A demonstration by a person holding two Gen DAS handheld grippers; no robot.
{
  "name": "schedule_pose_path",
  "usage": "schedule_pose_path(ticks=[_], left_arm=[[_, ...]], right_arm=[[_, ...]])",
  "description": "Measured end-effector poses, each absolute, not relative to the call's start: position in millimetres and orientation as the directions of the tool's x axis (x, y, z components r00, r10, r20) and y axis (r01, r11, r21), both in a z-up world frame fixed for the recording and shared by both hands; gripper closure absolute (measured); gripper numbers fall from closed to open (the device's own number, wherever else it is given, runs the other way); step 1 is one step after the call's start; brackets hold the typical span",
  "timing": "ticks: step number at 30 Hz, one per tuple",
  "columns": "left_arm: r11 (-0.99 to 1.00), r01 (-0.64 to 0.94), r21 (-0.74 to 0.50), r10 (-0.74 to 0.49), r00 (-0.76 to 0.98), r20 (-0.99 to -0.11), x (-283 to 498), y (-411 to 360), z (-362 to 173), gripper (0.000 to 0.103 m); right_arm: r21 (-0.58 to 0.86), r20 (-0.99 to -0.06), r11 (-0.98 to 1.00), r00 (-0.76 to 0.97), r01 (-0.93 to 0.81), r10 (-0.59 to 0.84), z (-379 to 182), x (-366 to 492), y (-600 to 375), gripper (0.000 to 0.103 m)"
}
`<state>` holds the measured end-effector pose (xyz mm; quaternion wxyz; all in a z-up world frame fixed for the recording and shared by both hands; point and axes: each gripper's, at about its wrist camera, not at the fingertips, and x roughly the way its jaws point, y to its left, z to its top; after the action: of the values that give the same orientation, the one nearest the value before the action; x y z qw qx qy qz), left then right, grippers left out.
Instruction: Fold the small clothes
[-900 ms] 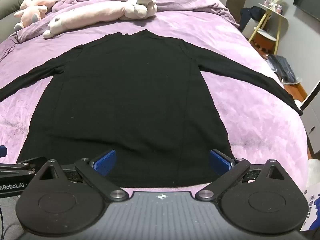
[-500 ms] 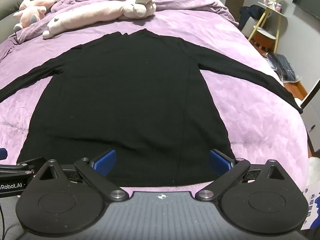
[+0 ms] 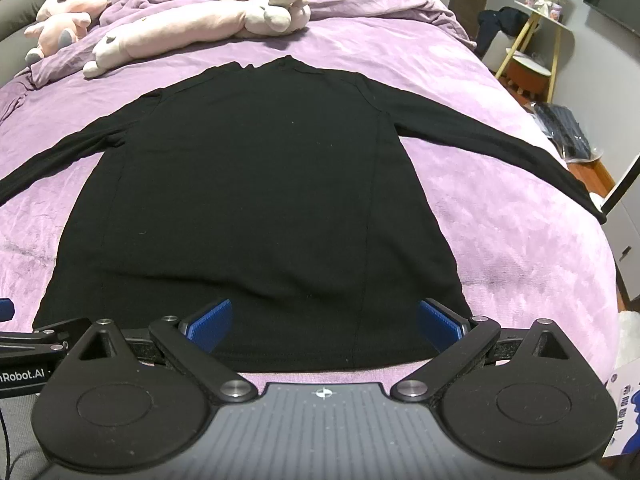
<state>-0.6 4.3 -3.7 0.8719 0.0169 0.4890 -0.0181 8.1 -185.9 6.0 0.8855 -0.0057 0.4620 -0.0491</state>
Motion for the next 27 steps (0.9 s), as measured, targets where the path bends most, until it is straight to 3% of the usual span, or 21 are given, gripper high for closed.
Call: schedule_pose_path(ticks=[27], left_arm=[[0.999,0.048,0.011,-0.016,0.520,-0.854,-1.3,4.4,-5.0,0.000]], right_arm=[[-0.050,-0.820,0.995,0.566,0.082,-0.088,5.3,6.6,-187.7,0.004]])
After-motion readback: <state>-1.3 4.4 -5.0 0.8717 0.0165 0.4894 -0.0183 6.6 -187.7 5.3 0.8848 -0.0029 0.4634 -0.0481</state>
